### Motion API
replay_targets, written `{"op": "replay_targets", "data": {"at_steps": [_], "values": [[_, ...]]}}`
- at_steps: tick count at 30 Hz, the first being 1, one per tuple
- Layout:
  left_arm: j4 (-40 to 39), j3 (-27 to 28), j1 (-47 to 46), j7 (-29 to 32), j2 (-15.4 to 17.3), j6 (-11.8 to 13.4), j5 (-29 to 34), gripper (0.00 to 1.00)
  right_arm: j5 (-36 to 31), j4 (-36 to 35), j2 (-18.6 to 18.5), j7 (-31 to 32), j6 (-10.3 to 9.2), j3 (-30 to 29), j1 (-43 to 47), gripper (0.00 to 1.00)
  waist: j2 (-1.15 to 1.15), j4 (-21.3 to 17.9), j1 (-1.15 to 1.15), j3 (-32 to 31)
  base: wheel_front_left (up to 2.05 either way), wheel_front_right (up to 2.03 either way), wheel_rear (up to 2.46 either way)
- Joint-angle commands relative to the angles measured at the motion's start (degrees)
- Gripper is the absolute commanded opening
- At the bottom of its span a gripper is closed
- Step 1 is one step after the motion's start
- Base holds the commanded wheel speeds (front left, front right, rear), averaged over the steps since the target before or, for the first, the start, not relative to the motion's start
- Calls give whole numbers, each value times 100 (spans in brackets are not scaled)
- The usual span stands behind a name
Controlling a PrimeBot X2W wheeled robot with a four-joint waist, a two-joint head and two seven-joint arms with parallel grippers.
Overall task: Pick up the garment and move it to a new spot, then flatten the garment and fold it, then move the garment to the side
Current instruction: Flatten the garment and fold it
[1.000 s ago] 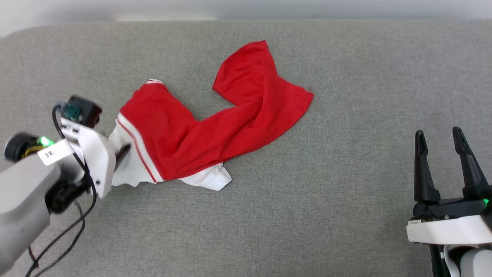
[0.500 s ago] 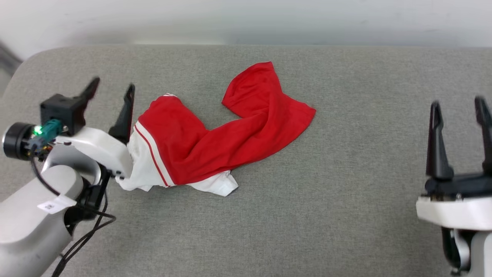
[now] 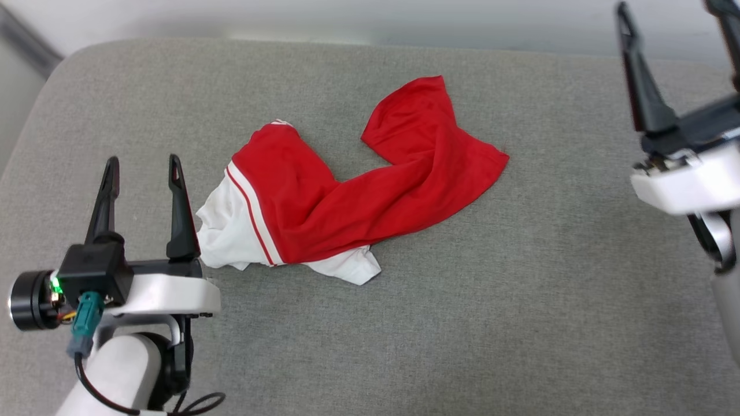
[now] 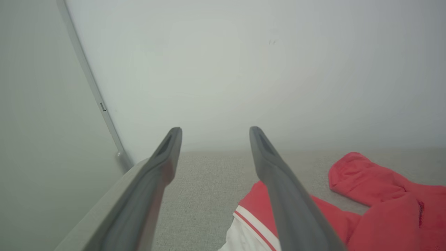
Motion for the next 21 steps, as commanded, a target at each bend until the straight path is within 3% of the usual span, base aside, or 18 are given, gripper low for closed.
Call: {"op": "replay_targets", "data": {"at_steps": [1, 6, 7, 9, 10, 17, 21], "values": [[-71, 272, 206, -13, -266, -109, 268, 100, 229, 306, -241, 273, -4, 486, -525, 100, 0, 69, 0, 92, 0, 0, 0], [-105, 747, 471, -13, -876, -531, 804, 100, 1127, 930, -892, 1795, -4, 2252, -1845, 100, 0, 183, 0, 326, 0, 0, 0], [-80, 969, 502, -13, -1188, -785, 1049, 100, 1936, 1055, -1202, 2807, -4, 3405, -2678, 100, 0, 257, 0, 479, 0, 0, 0], [-79, 1099, 479, -13, -1374, -934, 1183, 100, 2618, 1180, -1388, 3621, -4, 4090, -3112, 100, 0, 311, 0, 601, 0, 0, 0], [-79, 1099, 479, -13, -1374, -934, 1183, 100, 2618, 1180, -1388, 3621, -4, 4090, -3112, 100, 0, 311, 0, 601, 0, 0, 0], [-214, 1449, 255, -13, -1938, -1368, 1651, 100, 4320, 1448, -1659, 5808, -4, 5704, -4336, 100, 0, 554, 0, 1060, 0, 0, 0], [-318, 1587, 142, -13, -2161, -1554, 1798, 100, 4790, 1628, -1612, 6402, -4, 6203, -4802, 100, 0, 693, 0, 1366, 0, 0, 0]]}}
